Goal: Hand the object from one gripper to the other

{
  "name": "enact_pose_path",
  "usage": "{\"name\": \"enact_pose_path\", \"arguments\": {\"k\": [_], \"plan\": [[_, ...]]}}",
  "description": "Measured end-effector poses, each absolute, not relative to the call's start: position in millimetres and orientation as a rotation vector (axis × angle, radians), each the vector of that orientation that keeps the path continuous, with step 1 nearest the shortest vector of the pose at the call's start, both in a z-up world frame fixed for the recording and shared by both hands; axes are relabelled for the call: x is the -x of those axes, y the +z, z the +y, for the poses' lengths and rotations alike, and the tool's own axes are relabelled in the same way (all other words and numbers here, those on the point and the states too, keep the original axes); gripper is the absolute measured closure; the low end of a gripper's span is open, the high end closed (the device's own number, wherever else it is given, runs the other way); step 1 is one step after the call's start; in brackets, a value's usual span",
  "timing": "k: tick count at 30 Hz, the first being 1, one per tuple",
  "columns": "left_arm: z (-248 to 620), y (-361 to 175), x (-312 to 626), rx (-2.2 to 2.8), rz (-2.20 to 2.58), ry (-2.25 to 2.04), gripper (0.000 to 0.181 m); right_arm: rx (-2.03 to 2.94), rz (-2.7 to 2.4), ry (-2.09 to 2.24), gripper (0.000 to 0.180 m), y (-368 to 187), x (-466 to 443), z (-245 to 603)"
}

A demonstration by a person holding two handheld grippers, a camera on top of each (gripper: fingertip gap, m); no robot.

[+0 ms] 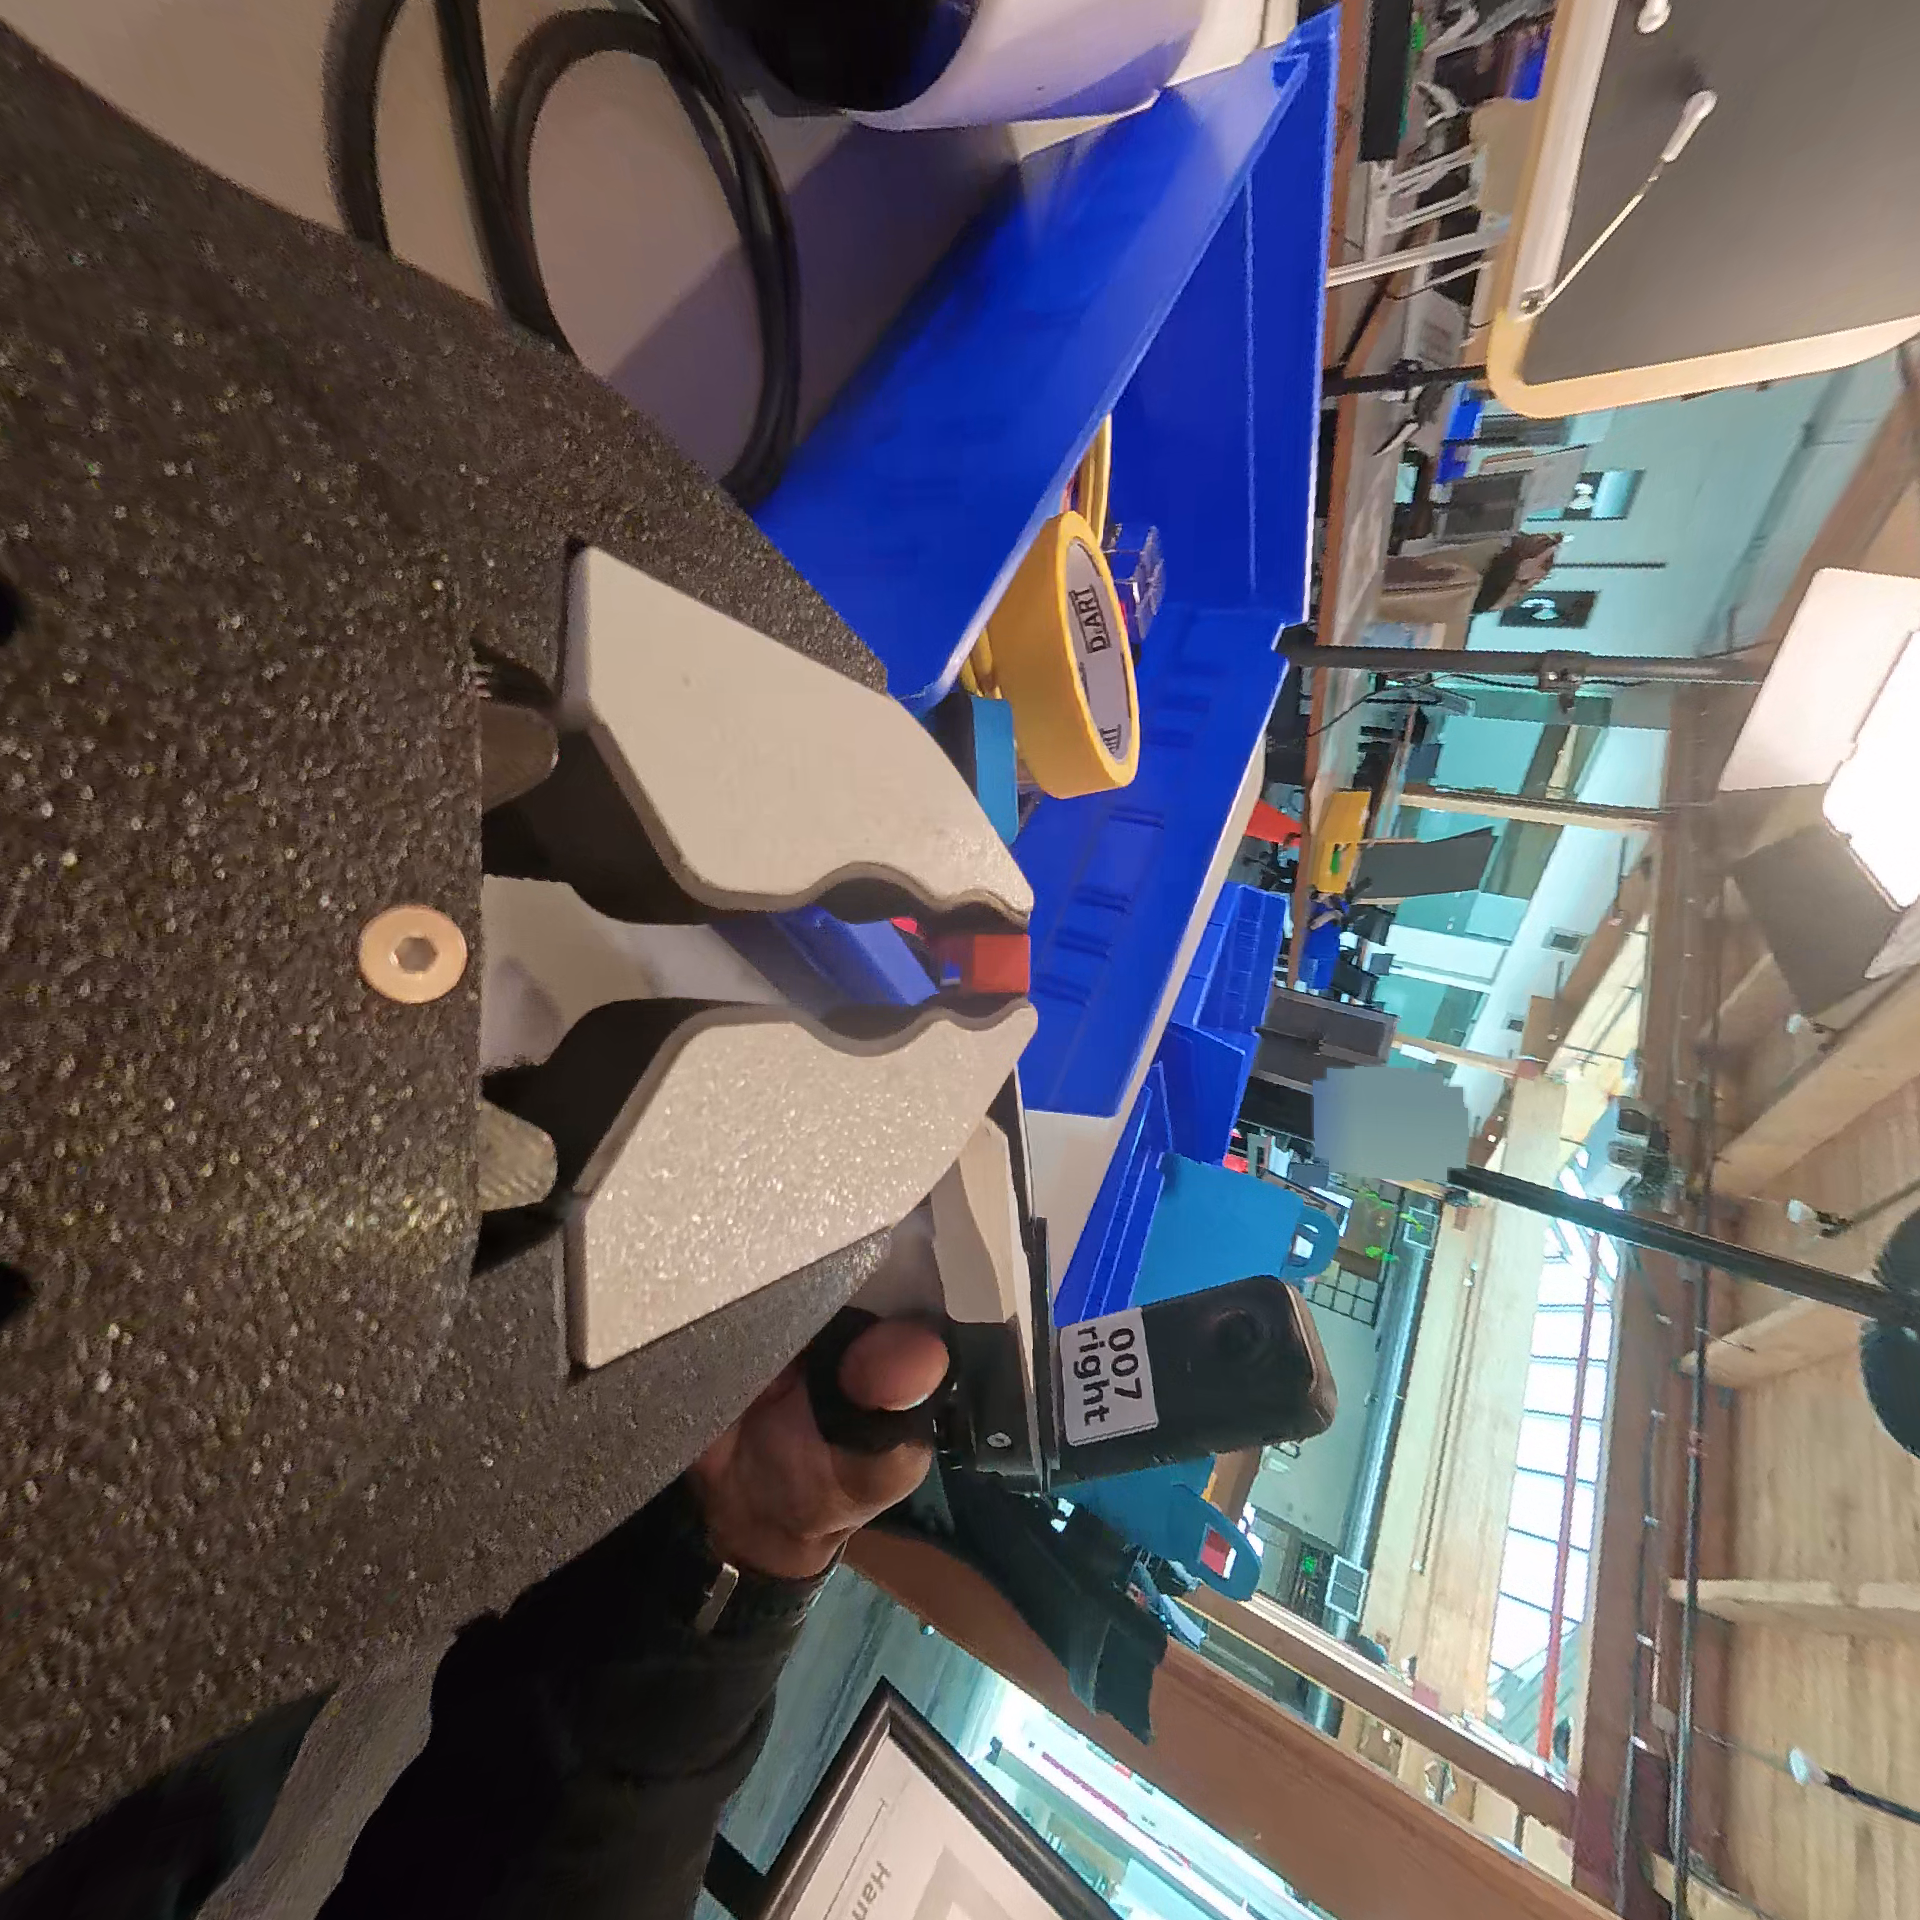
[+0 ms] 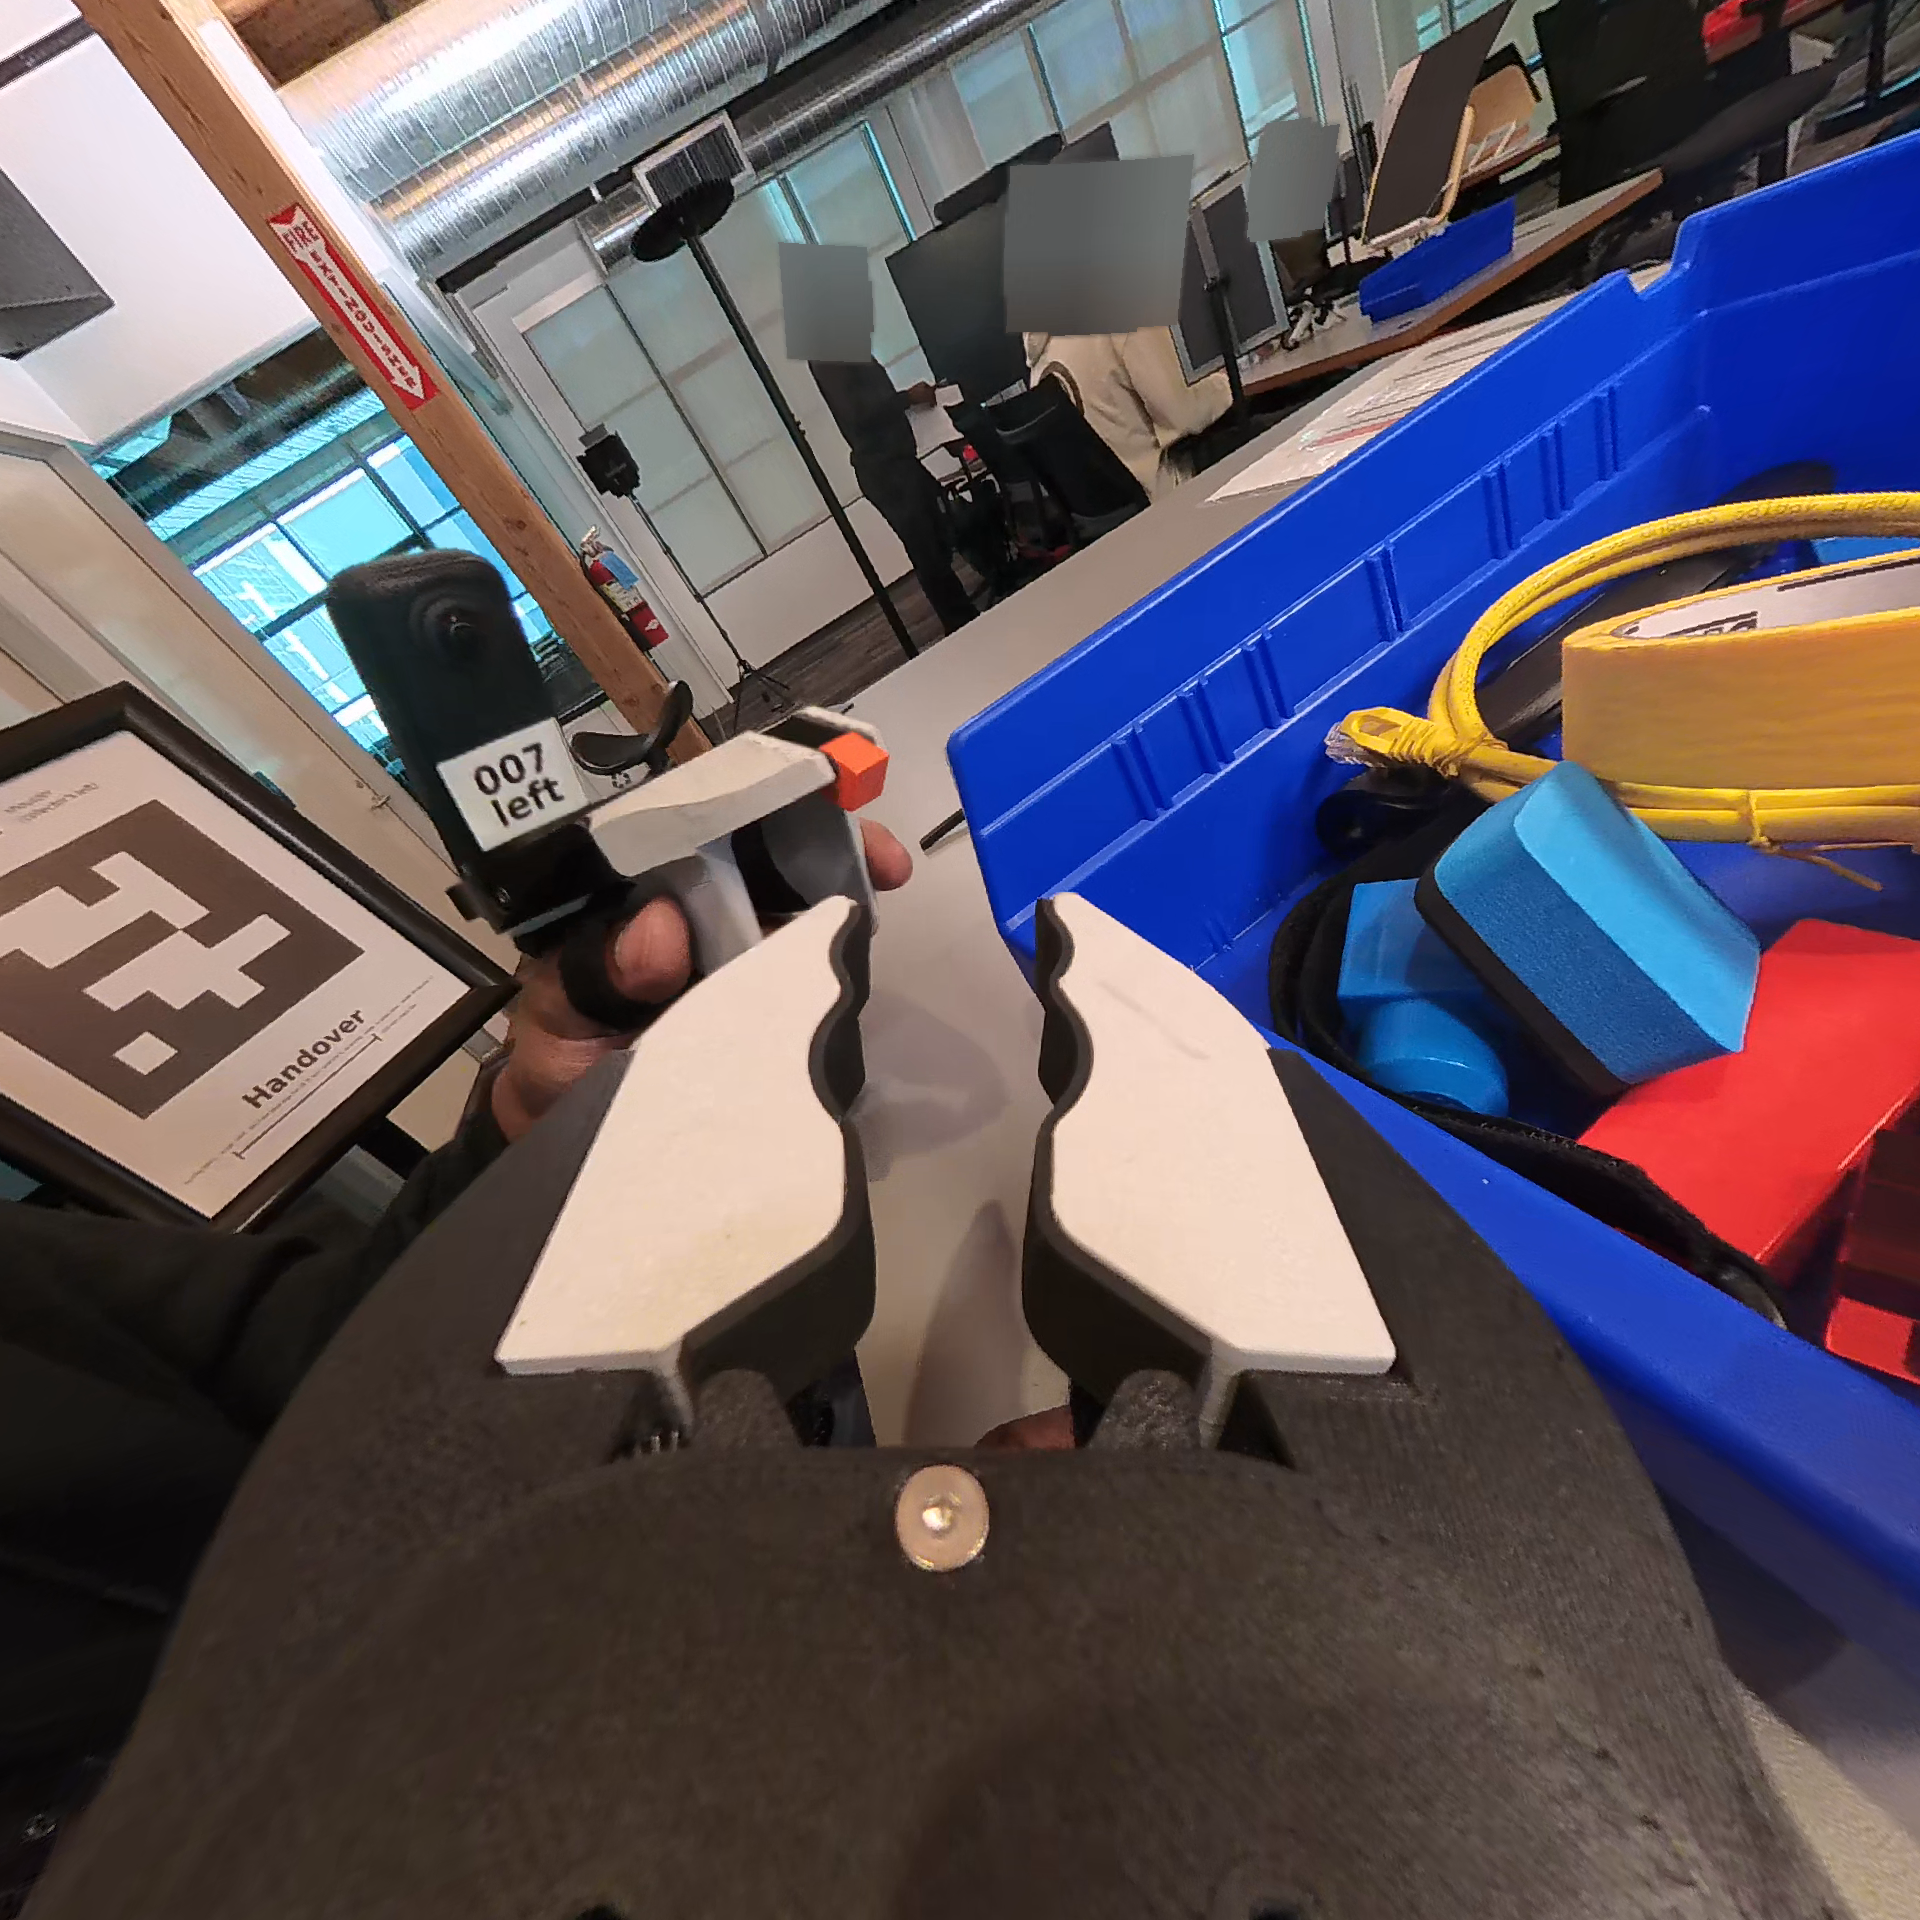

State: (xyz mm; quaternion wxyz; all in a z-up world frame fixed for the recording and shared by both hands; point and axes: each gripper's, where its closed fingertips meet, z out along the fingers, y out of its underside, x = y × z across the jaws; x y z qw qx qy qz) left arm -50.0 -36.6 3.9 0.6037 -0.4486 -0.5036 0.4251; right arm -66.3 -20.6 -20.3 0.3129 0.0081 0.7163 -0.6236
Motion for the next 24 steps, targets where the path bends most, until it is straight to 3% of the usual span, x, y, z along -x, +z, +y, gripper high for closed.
{"name": "enact_pose_path", "arguments": {"k": [24], "plan": [[-43,-7,63,1.040,-1.270,0.983,0.170,-0.013,1.850,-1.647,0.148,-17,66,-19]]}}
